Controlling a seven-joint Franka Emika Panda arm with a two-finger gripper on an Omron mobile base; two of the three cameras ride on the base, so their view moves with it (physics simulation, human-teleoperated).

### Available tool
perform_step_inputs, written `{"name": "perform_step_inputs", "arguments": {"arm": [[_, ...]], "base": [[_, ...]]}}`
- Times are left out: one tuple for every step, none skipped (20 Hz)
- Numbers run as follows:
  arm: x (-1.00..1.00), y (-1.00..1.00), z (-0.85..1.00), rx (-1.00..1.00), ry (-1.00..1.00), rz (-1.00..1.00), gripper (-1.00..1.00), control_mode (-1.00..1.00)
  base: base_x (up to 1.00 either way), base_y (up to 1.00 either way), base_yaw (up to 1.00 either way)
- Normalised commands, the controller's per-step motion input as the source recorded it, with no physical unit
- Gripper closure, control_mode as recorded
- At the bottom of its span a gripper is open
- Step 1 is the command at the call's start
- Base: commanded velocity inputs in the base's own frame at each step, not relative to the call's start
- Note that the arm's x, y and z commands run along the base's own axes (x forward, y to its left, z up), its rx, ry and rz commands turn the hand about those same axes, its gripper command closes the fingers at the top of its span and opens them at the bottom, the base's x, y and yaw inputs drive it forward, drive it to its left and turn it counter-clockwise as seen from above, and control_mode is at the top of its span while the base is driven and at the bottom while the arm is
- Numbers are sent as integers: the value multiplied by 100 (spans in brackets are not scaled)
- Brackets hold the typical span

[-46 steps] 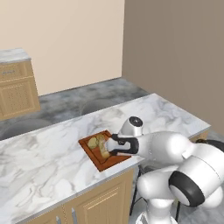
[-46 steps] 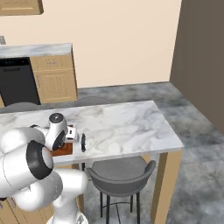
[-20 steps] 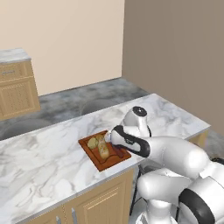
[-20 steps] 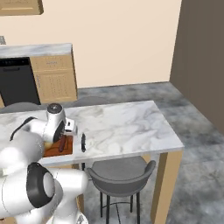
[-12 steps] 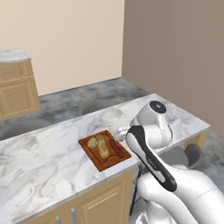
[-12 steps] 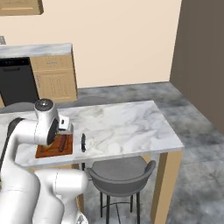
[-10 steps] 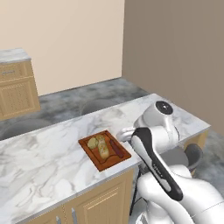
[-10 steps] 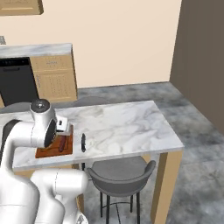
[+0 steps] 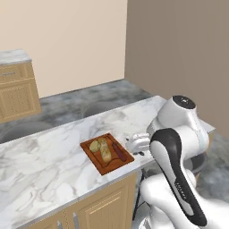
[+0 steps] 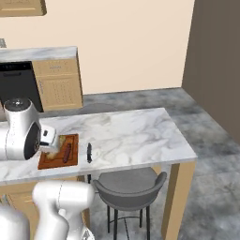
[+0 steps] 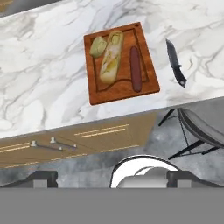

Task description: Retrieve the sausage and cheese from the fridge and place them on the cutting board on the counter.

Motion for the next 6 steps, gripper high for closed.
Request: {"name": "perform_step_inputs", "arguments": {"arm": [[-91, 31, 31, -8, 27, 0, -100, -100], [-84, 36, 11, -10, 27, 0, -100, -100], [-80, 46, 0, -12, 25, 0, -100, -100], [-71, 56, 0, -13, 23, 0, -100, -100], [-64, 64, 0, -13, 19, 0, -100, -100], [-52, 65, 0, -15, 17, 0, -100, -100]], "base": [[0, 0, 0], [0, 0, 0], [0, 0, 0], [0, 0, 0], [0, 0, 0], [0, 0, 0]]}}
